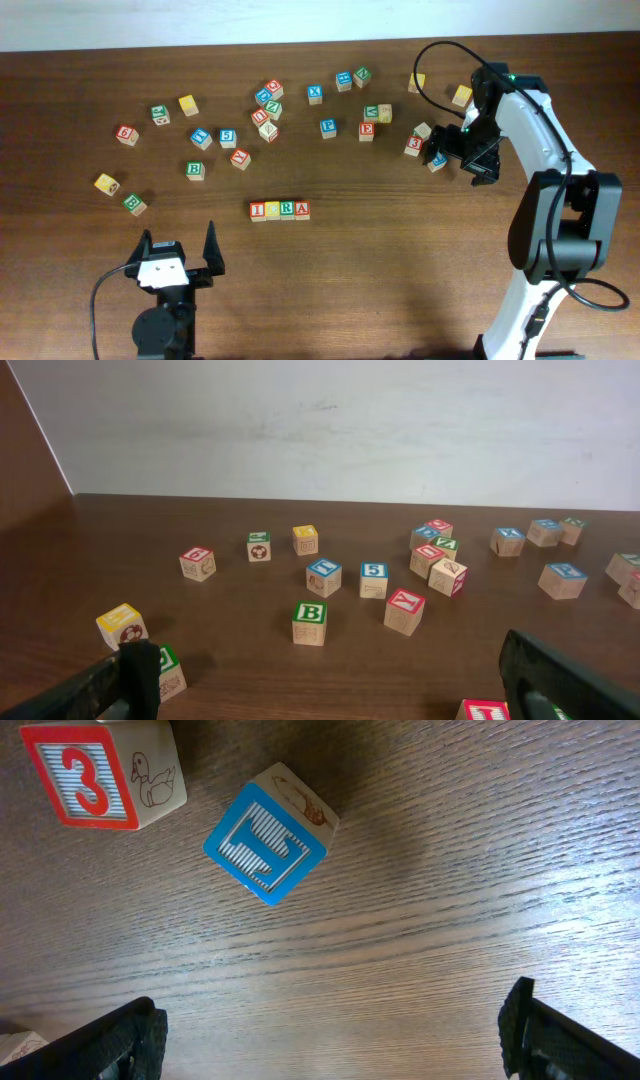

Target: Spell out ICRA

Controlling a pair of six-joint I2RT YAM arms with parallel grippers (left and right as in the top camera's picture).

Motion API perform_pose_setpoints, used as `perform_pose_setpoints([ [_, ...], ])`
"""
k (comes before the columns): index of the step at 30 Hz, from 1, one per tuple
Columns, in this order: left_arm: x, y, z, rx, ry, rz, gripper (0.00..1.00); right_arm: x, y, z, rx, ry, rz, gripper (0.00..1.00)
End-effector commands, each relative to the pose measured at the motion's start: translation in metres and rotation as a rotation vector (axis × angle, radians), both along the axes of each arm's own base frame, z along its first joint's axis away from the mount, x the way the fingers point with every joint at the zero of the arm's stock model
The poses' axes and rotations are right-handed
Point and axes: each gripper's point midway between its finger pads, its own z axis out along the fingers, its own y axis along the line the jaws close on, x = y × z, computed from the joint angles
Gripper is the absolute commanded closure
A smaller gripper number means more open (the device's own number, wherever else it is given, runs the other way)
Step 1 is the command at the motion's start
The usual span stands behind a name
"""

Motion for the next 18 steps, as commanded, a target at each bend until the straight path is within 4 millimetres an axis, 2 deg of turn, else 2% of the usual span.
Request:
perform_pose_setpoints([
  [1,0.000,-0.002,-0.001,0.016,0.005,-0.008,0.01,0.005,-0.002,0.020,-0.012,-0.060,0.008,0.02],
  [12,0.000,-0.002,-0.001,0.016,0.005,-0.008,0.01,0.006,-0.003,0.086,-0.025,-0.236,0.006,0.02],
  [18,0.000,-0.002,-0.001,0.016,0.005,-0.008,0.01,-0.001,-0.002,0.133,-0.033,-0.362,0.006,0.02],
])
